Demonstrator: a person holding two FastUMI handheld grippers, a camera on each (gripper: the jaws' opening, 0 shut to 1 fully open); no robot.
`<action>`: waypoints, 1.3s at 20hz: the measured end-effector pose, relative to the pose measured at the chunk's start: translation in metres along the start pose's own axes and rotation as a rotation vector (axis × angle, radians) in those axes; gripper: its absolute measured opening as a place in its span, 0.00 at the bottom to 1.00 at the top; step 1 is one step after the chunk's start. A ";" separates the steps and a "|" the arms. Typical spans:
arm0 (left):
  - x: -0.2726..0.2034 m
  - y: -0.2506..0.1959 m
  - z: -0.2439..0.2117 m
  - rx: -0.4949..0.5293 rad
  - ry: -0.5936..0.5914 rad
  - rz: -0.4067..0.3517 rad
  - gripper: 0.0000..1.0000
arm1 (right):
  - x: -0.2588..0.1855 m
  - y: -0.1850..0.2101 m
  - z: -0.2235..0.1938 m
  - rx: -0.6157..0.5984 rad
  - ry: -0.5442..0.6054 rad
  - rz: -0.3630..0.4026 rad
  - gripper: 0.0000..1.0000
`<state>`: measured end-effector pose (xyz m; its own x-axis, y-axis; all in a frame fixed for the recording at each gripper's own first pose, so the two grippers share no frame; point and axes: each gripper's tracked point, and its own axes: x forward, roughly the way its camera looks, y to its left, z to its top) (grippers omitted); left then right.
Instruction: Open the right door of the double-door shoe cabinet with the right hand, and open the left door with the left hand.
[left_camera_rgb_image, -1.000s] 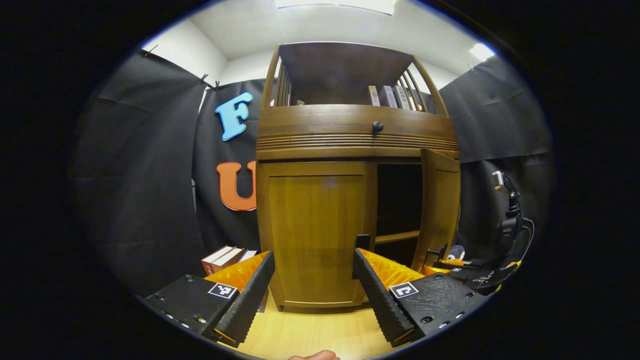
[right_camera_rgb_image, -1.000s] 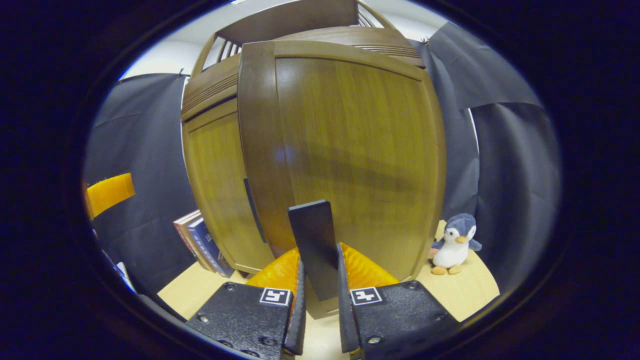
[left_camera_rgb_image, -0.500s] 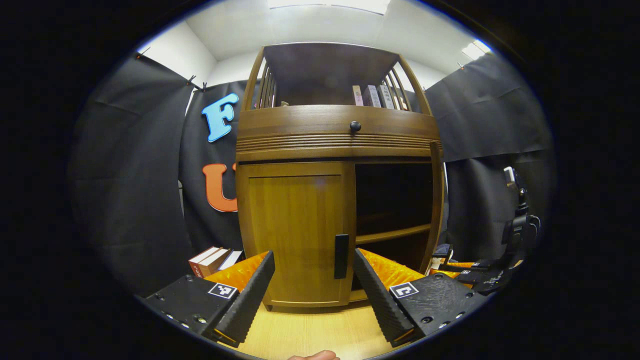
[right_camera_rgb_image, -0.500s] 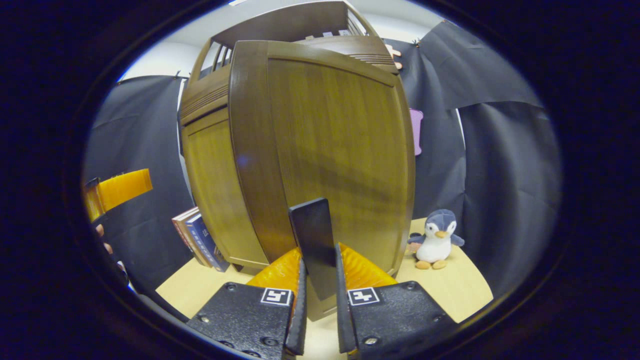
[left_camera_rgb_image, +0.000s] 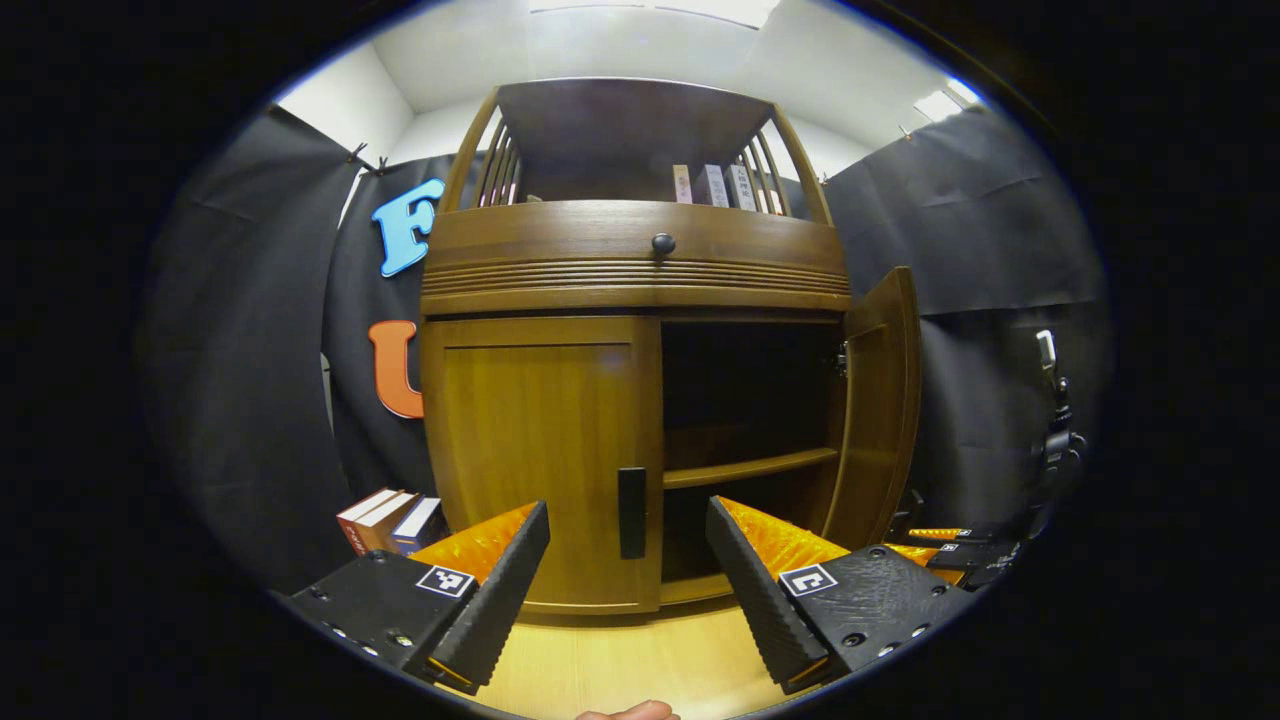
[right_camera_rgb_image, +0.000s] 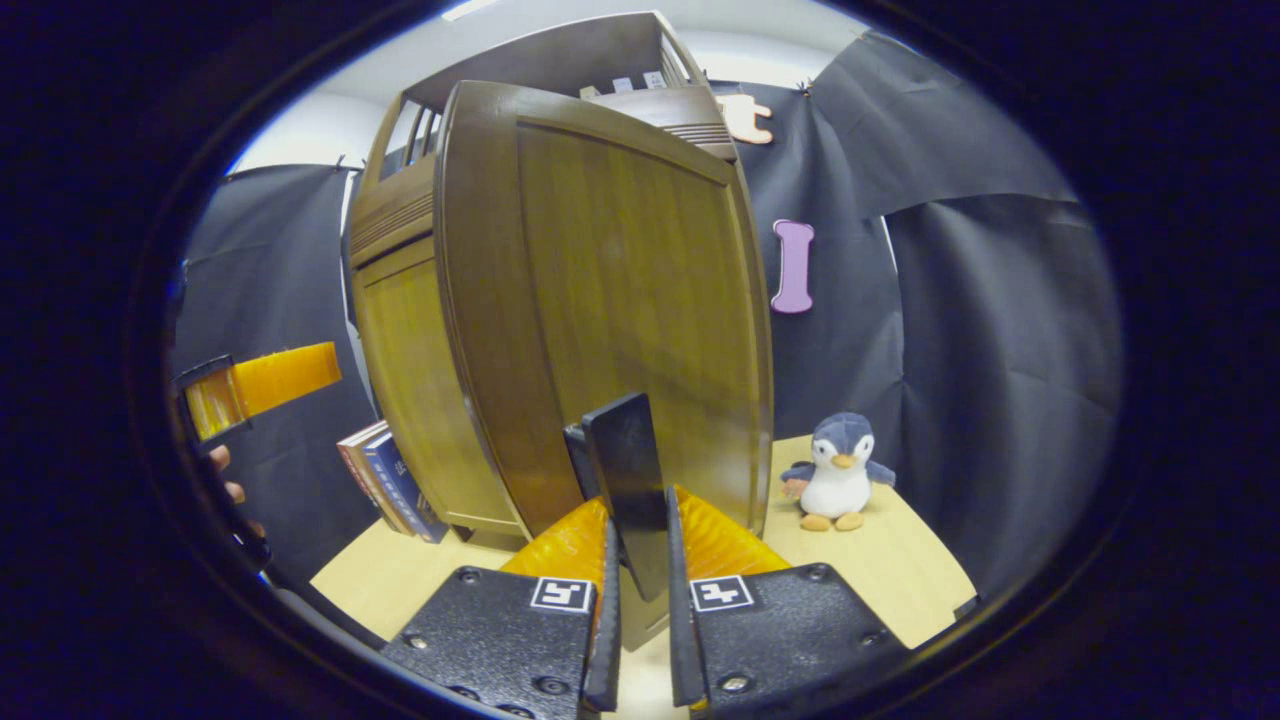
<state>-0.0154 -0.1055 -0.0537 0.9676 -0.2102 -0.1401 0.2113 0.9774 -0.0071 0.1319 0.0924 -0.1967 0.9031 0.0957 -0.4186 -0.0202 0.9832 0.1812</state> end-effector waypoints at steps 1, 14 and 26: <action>0.002 -0.004 0.001 0.003 0.000 -0.008 0.95 | 0.001 -0.001 0.000 0.003 -0.003 -0.006 0.22; 0.017 -0.048 -0.005 -0.022 0.011 -0.111 0.95 | -0.002 -0.028 0.001 0.059 -0.002 -0.153 0.12; 0.035 -0.084 -0.016 -0.003 0.033 -0.187 0.95 | -0.009 -0.046 -0.002 0.086 0.033 -0.219 0.03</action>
<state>-0.0015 -0.1948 -0.0734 0.9066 -0.3869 -0.1682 0.3861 0.9216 -0.0390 0.1240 0.0464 -0.2032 0.8673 -0.1119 -0.4850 0.2124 0.9644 0.1573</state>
